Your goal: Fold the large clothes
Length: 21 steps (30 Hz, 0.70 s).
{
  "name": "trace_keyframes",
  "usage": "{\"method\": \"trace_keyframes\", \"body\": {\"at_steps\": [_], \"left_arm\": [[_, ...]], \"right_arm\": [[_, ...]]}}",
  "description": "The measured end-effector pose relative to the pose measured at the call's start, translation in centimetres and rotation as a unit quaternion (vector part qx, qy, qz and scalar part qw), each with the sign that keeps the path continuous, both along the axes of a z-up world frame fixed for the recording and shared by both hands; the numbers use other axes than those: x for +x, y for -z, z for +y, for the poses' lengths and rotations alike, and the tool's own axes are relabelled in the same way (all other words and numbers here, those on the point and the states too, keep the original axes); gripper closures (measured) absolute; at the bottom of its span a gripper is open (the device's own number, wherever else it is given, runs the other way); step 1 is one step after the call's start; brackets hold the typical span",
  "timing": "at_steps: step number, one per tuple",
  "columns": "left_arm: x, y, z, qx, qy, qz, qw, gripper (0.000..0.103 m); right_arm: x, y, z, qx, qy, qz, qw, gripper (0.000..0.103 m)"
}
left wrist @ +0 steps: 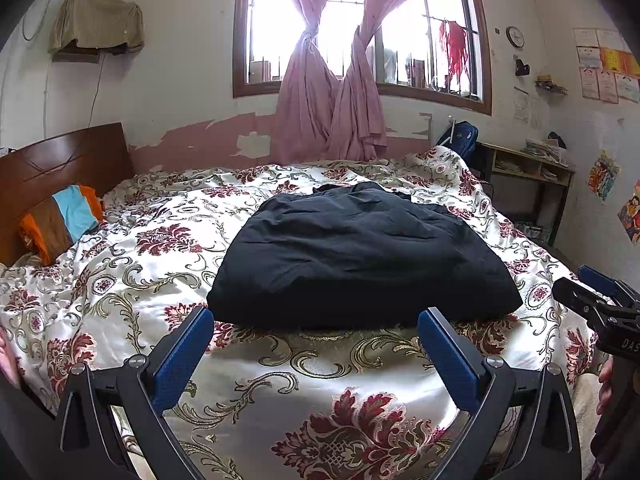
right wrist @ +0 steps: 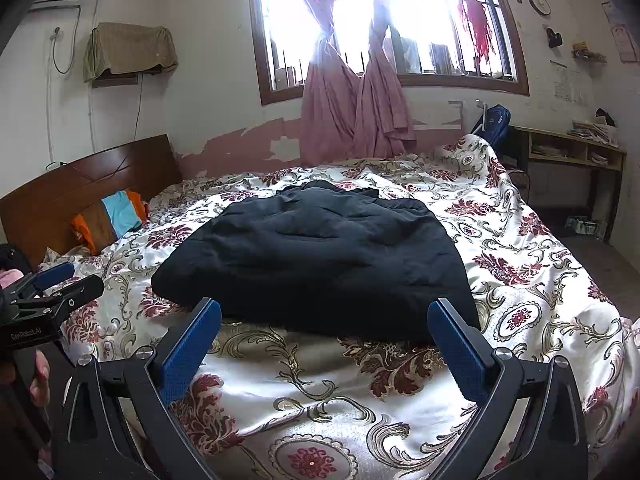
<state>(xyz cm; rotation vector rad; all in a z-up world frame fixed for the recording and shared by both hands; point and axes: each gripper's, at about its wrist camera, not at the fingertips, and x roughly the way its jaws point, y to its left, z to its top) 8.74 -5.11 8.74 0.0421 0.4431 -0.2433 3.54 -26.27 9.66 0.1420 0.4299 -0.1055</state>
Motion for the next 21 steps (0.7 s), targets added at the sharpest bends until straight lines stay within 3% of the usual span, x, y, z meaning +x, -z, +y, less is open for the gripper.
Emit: {"method": "trace_keyframes", "body": {"at_steps": [16,21], "left_arm": [[0.36,0.17,-0.19,0.003,0.009,0.006,0.9999,0.0],[0.61,0.36,-0.07,-0.021,0.034,0.029,0.9988,0.0]], "right_arm": [[0.06,0.23,0.22,0.001,0.002,0.002,1.0,0.002],[0.13,0.43,0.47,0.003,0.004,0.006,1.0,0.002]]}}
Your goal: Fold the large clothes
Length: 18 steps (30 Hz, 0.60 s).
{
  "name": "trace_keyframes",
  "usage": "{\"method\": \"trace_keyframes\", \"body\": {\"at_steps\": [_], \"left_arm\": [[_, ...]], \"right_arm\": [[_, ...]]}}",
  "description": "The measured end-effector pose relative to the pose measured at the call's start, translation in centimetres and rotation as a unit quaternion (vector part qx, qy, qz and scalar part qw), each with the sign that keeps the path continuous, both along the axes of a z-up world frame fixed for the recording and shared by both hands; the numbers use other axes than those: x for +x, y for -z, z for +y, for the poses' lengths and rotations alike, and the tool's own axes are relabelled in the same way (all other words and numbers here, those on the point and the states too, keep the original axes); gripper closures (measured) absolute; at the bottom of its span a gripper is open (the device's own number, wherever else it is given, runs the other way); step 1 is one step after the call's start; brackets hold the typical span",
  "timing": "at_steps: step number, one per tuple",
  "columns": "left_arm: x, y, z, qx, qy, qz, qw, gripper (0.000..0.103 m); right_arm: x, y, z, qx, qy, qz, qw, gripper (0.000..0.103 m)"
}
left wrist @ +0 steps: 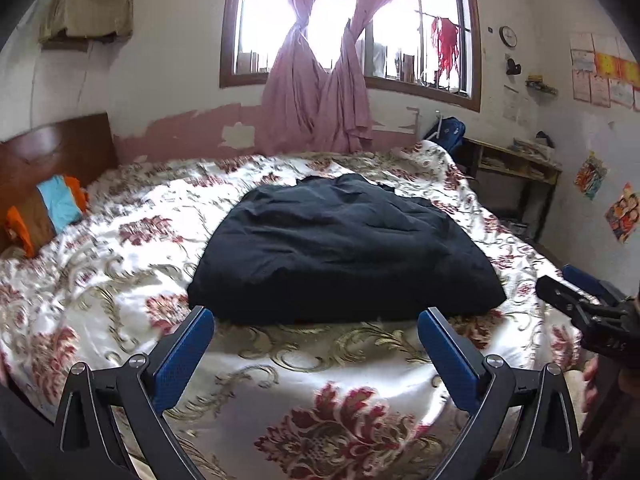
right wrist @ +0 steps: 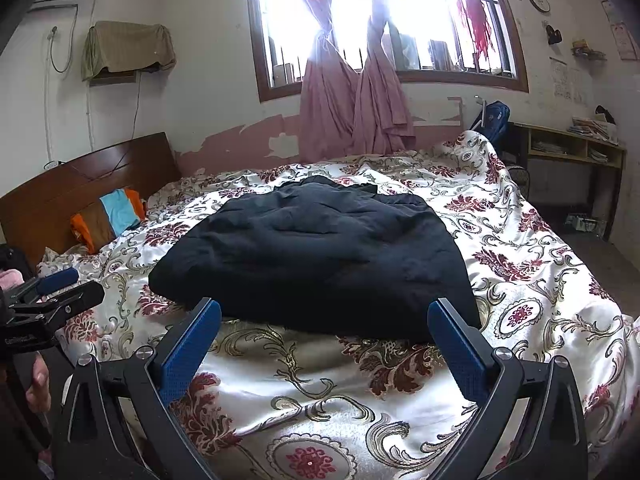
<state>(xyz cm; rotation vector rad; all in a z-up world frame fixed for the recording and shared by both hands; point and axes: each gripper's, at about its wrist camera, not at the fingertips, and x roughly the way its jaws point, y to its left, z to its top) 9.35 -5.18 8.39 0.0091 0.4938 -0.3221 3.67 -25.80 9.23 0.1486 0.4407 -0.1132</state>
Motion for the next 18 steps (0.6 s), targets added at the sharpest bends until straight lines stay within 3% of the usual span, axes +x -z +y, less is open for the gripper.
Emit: {"method": "trace_keyframes", "body": {"at_steps": [18], "left_arm": [[0.32,0.08,0.32,0.005,-0.02,0.007,0.9998,0.0]], "right_arm": [[0.25,0.12,0.32,0.006,0.005,0.007,1.0,0.002]]}}
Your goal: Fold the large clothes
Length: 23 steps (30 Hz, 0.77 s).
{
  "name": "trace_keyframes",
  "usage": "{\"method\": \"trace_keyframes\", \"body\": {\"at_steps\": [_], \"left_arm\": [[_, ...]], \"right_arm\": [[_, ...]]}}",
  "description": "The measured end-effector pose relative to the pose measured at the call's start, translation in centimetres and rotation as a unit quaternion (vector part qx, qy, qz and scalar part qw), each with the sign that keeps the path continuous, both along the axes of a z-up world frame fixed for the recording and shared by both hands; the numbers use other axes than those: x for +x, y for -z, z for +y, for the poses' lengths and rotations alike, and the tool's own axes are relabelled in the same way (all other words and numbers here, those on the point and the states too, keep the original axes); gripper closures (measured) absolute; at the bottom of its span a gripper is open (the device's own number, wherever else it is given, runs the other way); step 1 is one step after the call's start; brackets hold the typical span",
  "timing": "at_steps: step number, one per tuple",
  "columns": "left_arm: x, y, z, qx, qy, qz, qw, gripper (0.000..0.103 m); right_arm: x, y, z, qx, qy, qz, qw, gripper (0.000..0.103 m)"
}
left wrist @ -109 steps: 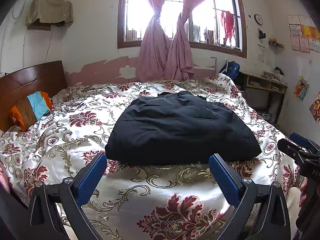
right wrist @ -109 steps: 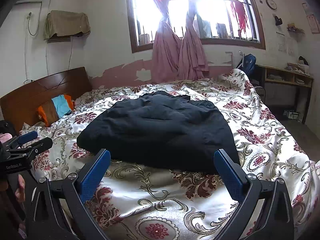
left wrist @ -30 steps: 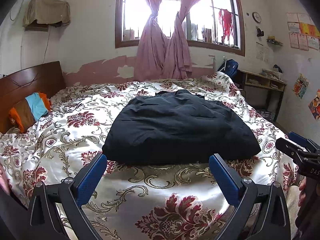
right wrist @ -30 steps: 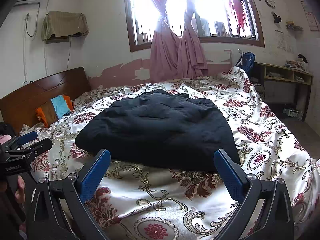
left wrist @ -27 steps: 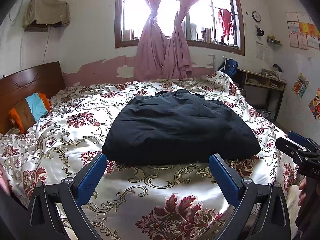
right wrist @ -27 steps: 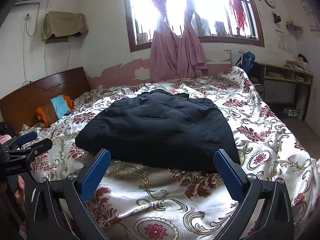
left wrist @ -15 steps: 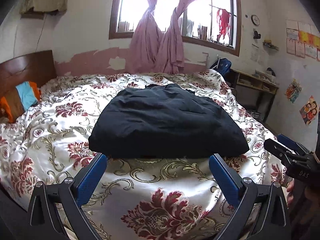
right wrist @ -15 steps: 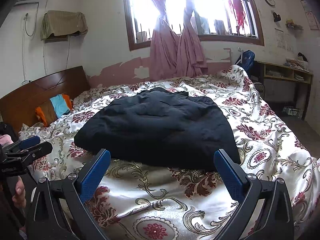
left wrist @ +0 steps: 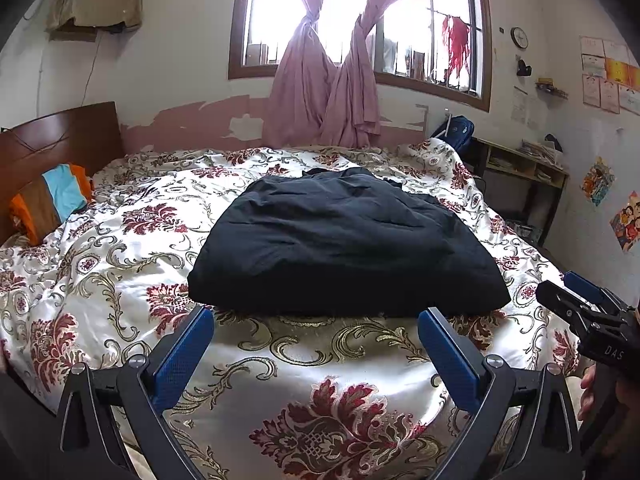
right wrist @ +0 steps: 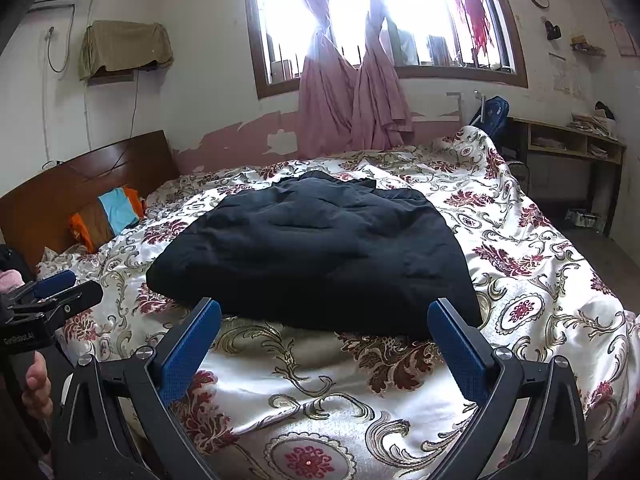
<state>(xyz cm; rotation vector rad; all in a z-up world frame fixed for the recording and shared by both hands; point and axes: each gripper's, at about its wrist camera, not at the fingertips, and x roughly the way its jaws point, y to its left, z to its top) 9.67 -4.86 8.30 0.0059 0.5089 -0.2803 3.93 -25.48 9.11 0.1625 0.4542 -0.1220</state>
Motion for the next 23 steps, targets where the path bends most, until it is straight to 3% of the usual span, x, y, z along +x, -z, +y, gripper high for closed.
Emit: {"method": "trace_keyframes", "body": {"at_steps": [23], "left_arm": [[1.3,0.7,-0.3,0.017,-0.009,0.004,0.9998,0.0]], "right_arm": [[0.8,0.6,-0.4,0.007,0.005,0.015,1.0,0.002]]}}
